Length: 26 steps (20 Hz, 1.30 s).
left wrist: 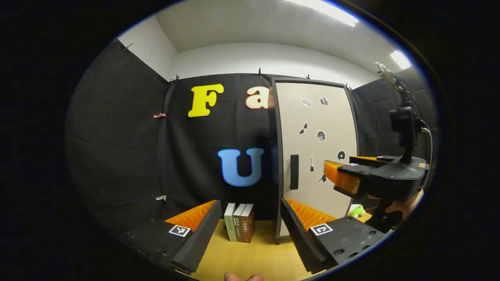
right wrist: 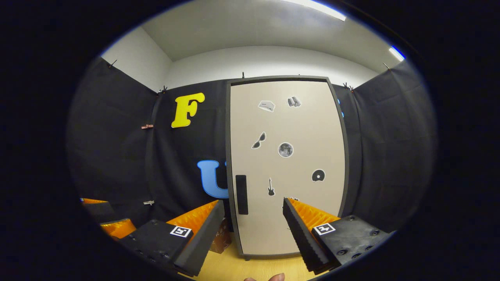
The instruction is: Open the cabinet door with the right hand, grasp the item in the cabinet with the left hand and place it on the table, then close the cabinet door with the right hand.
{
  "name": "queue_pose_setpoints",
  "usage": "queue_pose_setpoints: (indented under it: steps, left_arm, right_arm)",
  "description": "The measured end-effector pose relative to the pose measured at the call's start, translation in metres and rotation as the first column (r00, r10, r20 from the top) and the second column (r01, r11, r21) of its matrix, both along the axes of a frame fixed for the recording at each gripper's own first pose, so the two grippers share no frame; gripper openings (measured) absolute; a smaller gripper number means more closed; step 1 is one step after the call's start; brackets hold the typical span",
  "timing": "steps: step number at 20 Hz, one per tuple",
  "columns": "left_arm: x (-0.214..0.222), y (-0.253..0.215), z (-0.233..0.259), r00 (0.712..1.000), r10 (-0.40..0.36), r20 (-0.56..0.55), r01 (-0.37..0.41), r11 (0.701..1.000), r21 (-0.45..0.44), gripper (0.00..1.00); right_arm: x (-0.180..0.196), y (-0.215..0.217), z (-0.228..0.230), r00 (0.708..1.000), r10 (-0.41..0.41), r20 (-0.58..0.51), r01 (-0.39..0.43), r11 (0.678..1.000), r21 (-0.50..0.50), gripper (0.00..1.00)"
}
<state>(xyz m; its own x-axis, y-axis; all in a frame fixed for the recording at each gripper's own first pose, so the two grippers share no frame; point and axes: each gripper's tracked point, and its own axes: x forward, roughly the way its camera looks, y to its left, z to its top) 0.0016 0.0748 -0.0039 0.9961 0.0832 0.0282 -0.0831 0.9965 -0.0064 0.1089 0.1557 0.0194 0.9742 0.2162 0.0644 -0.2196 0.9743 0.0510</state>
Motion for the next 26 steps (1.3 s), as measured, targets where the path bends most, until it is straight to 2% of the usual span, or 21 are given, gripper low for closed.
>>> queue_pose_setpoints:
  steps: [4, 7, 12, 16, 19, 20, 22, 23, 24, 25, 26]
  left_arm:
    - [0.007, 0.015, -0.008, 1.000, 0.031, -0.007, -0.031, 0.999, -0.016, 0.95]
    - [0.014, 0.016, -0.020, 0.999, 0.020, -0.031, -0.021, 0.999, -0.031, 0.96]
    - [0.020, 0.025, -0.033, 0.998, 0.025, -0.056, -0.027, 0.999, -0.042, 0.96]
    - [0.020, 0.031, -0.039, 0.998, 0.036, -0.056, -0.038, 0.999, -0.036, 0.96]
    - [0.019, 0.035, -0.042, 0.997, 0.050, -0.064, -0.052, 0.998, -0.035, 0.96]
    - [0.016, 0.038, -0.044, 0.995, 0.064, -0.072, -0.066, 0.997, -0.028, 0.96]
    - [0.005, 0.041, -0.045, 0.993, 0.093, -0.079, -0.094, 0.995, -0.014, 0.96]
    - [0.000, 0.041, -0.049, 0.991, 0.103, -0.089, -0.105, 0.994, -0.018, 0.96]
    - [-0.005, 0.039, -0.056, 0.989, 0.109, -0.102, -0.113, 0.993, -0.030, 0.96]
    - [-0.012, 0.038, -0.059, 0.987, 0.113, -0.110, -0.119, 0.992, -0.046, 0.96]
    - [-0.018, 0.038, -0.060, 0.986, 0.122, -0.111, -0.129, 0.990, -0.058, 0.96]
  right_arm:
    - [0.055, 0.022, -0.012, 1.000, -0.008, -0.003, 0.008, 1.000, -0.001, 0.97]
    - [0.093, 0.033, -0.032, 0.999, -0.016, -0.030, 0.016, 1.000, -0.020, 0.97]
    - [0.136, 0.049, -0.065, 0.998, -0.009, -0.058, 0.007, 0.999, -0.036, 0.97]
    - [0.161, 0.055, -0.081, 0.996, -0.034, -0.078, 0.031, 0.999, -0.043, 0.97]
    - [0.175, 0.056, -0.080, 0.997, -0.049, -0.059, 0.047, 0.998, -0.035, 0.78]
    - [0.181, 0.051, -0.083, 0.995, -0.074, -0.063, 0.072, 0.997, -0.036, 0.78]
    - [0.180, 0.051, -0.077, 0.995, -0.088, -0.045, 0.088, 0.996, -0.015, 0.61]
    - [0.179, 0.058, -0.076, 0.997, -0.068, -0.043, 0.068, 0.998, 0.007, 0.56]
    - [0.178, 0.058, -0.078, 0.996, -0.080, -0.048, 0.081, 0.997, 0.001, 0.52]
    - [0.179, 0.059, -0.076, 0.996, -0.084, -0.037, 0.084, 0.996, -0.013, 0.37]
    - [0.177, 0.058, -0.078, 0.996, -0.084, -0.041, 0.083, 0.996, -0.022, 0.37]
